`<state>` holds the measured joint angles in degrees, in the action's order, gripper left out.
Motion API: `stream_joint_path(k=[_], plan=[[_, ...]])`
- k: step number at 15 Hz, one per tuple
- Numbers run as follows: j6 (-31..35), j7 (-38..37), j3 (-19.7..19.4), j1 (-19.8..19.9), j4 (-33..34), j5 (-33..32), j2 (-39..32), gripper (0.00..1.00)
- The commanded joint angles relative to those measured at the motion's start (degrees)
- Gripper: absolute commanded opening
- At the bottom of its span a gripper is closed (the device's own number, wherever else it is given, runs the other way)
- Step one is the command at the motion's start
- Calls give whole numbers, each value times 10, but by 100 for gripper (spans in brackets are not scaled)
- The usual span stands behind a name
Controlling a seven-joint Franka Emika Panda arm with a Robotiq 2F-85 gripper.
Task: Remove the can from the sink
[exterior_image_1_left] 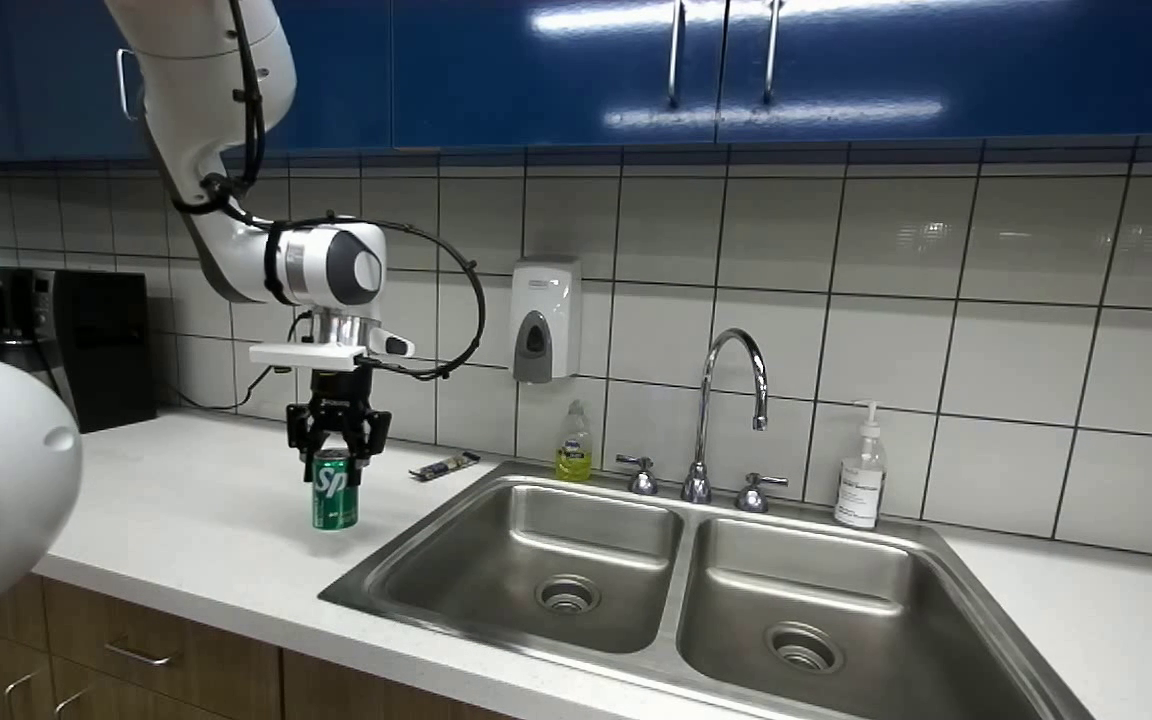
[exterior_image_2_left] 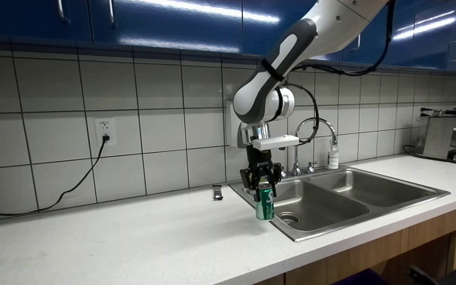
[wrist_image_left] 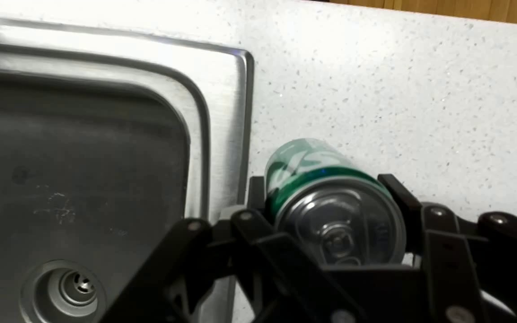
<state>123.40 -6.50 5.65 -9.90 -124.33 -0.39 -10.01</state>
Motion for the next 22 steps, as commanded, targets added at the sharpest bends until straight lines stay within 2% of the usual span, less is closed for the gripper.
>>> stream_joint_path(k=[1, 14, 22], plan=[[-12, -3, 16, -9, 23, -11, -17, 38], [-5, -8, 21, -33, 63, -13, -78, 38], [-3, -12, 21, -41, 69, -14, -91, 38]])
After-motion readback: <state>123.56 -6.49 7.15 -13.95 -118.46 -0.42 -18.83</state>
